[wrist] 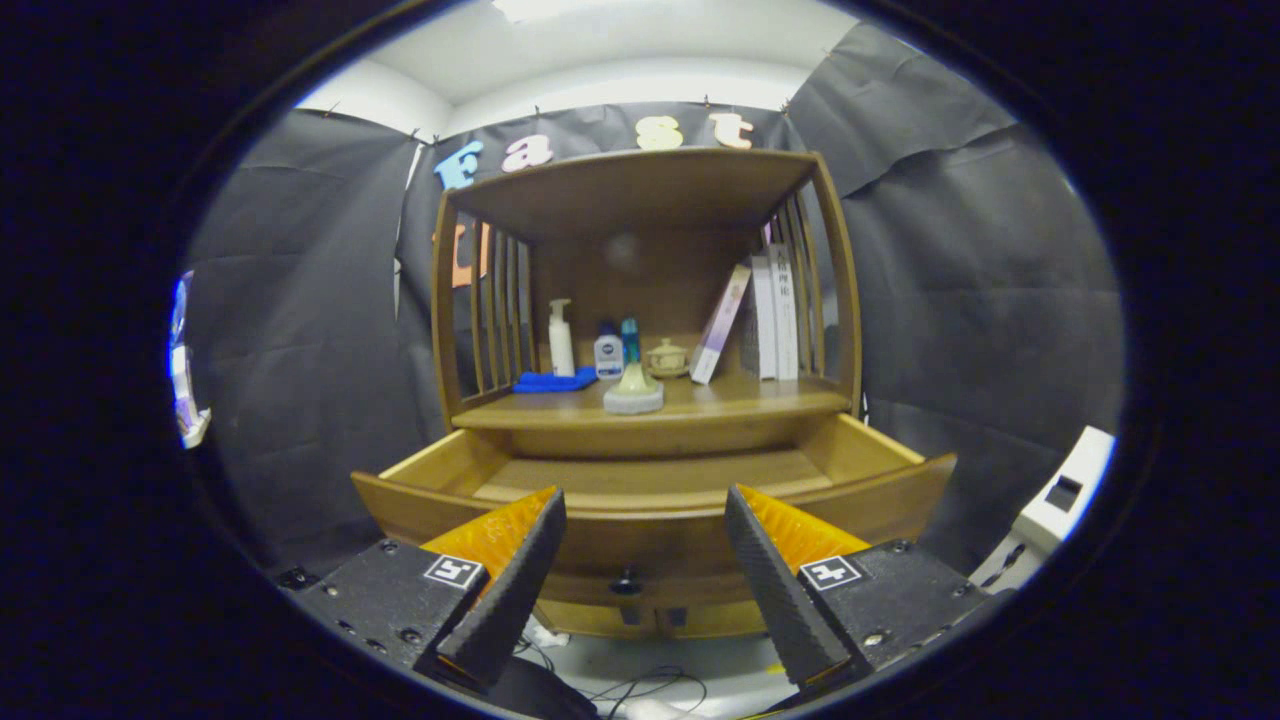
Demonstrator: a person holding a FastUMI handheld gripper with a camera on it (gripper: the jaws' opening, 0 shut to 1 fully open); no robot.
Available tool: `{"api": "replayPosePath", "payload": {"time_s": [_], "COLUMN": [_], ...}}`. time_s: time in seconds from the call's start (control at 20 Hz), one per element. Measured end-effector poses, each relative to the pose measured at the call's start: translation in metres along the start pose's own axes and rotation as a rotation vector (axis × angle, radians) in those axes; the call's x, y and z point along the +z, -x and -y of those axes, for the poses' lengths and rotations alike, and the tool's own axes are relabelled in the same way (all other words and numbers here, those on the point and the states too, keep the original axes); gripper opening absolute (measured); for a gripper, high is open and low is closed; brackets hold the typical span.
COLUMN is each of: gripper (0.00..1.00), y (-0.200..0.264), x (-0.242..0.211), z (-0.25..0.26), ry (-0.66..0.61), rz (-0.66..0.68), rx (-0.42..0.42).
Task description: Pull open the drawer, take out the items inside it, and place them on the countertop above the cabinet.
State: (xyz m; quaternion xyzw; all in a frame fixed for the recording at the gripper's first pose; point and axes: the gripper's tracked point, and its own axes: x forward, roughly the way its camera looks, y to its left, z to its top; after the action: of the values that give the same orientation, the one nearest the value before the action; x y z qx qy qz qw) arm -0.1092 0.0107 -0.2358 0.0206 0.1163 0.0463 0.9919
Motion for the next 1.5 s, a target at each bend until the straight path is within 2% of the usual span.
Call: {"api": "replayPosePath", "payload": {"time_s": [0.15,0.35,0.5,1.0,1.5], "gripper": [1.00,1.00,1.00,0.99,0.99], "y": [-0.013,-0.032,-0.040,-0.048,-0.112], "x": [-0.035,-0.051,-0.050,-0.045,-0.026], "z": [-0.006,-0.002,0.005,0.001,-0.002], "ry": [0.039,0.019,-0.018,-0.004,0.001], "rz": [-0.057,-0.097,-0.105,-0.092,-0.072], "rx": [-0.014,-0.040,-0.070,-0.079,-0.105]}}
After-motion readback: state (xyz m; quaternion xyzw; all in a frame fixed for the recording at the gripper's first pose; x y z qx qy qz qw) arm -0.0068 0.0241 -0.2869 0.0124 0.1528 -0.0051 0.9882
